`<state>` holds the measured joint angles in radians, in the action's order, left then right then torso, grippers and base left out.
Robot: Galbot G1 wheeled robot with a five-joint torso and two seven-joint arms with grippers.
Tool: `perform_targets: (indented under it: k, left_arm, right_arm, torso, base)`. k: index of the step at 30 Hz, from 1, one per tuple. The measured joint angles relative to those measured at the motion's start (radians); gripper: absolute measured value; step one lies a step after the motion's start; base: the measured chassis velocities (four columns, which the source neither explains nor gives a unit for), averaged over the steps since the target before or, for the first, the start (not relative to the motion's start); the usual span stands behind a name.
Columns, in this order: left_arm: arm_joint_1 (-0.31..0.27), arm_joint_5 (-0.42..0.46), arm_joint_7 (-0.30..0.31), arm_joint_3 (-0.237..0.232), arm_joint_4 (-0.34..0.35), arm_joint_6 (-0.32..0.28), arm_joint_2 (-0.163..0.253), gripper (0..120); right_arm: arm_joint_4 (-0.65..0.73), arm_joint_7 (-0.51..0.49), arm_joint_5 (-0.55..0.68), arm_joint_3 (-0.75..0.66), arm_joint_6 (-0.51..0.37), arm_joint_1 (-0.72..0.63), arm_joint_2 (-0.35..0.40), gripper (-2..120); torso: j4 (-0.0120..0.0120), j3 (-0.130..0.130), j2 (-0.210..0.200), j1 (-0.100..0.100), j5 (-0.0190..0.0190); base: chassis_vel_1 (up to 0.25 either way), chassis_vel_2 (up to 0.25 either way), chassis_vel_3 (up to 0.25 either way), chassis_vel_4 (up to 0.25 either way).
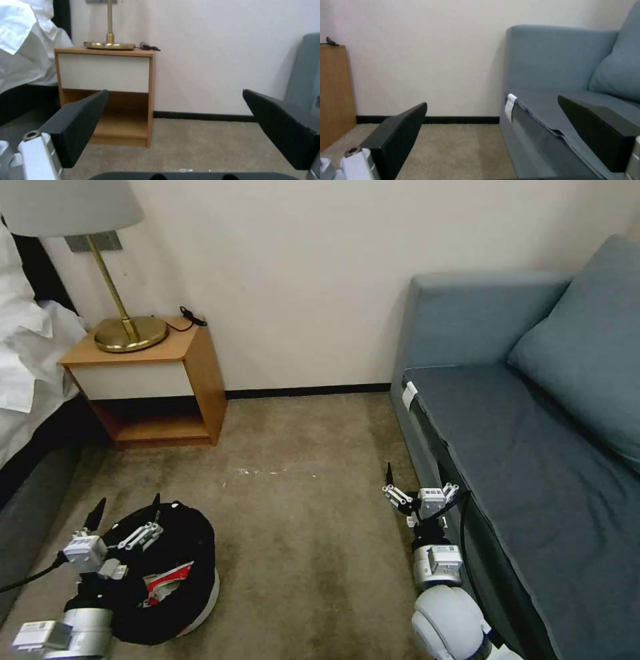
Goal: Pick up the trash bin, then pick up the garbage on the floor and place it into the trash bin.
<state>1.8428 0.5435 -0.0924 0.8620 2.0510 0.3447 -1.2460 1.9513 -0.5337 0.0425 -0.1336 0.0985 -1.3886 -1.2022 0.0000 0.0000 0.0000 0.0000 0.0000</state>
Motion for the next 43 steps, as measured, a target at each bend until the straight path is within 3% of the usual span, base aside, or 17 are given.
perform_targets:
  k: [43]
  left_arm:
    - [0.000, 0.000, 0.000, 0.000, 0.000, 0.000, 0.000, 100]
  right_arm:
    - [0.000, 0.000, 0.000, 0.000, 0.000, 0.000, 0.000, 100]
  torso:
    - [0.0000, 0.000, 0.000, 0.000, 0.0000]
  base:
    - [0.000, 0.000, 0.000, 0.000]
